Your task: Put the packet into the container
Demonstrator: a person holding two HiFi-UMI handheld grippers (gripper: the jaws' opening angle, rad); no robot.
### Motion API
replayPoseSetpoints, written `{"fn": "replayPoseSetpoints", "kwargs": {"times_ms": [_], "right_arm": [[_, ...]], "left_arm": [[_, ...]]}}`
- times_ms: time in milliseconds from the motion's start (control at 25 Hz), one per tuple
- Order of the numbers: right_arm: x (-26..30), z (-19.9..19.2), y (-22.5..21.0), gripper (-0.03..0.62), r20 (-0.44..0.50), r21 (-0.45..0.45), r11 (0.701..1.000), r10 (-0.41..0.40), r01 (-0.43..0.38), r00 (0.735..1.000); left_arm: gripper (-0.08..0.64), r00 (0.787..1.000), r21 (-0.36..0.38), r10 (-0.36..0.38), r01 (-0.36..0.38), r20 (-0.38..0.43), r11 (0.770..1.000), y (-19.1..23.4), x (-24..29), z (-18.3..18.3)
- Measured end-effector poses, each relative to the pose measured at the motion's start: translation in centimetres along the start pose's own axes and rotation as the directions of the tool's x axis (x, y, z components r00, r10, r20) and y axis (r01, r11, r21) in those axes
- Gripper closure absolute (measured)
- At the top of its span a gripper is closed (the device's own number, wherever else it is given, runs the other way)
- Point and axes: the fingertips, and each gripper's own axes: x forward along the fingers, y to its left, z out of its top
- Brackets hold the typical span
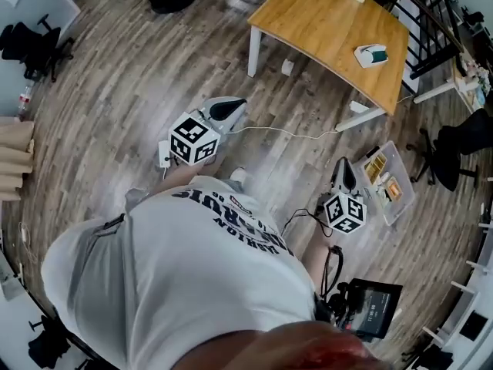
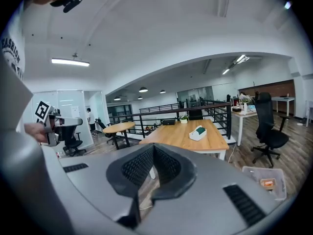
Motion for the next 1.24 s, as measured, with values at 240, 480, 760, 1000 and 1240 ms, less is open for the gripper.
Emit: {"fn": "replayPoseSetpoints", "kwargs": {"times_ms": [240,480,760,1000,1240], "right_arm": [[-0.3,-1.1,3.8,0.584,0.047,0.008,0.991,0.132,-0.132,0.990],[-4.6,-3.3,6.0,0.584,-0.015,0.014,0.993,0.119,-0.118,0.993],[-13.0,0.3,3.9,0.584,0.079,-0.148,0.978,-0.136,0.146,0.988],[-13.5,1.5,3.0,0.584,0.101,-0.148,0.970,-0.178,0.192,0.979],[-12.3,0.7,4.9,0.584,0.100,-0.111,0.983,-0.135,0.146,0.986]], "left_arm": [[0.563,0.995,0.066,0.045,-0.039,-0.094,0.997,-3.1,-3.2,-3.2],[0.563,0.998,-0.031,0.056,-0.058,-0.041,0.998,-7.5,-7.1,-7.1],[0.563,0.973,0.011,-0.102,0.102,0.208,0.995,-11.5,-8.0,-2.2],[0.563,0.945,0.097,-0.187,0.167,0.268,0.981,-12.4,-6.2,2.5],[0.563,0.952,0.057,-0.174,0.165,0.252,0.985,-11.7,-6.0,0.6]]}}
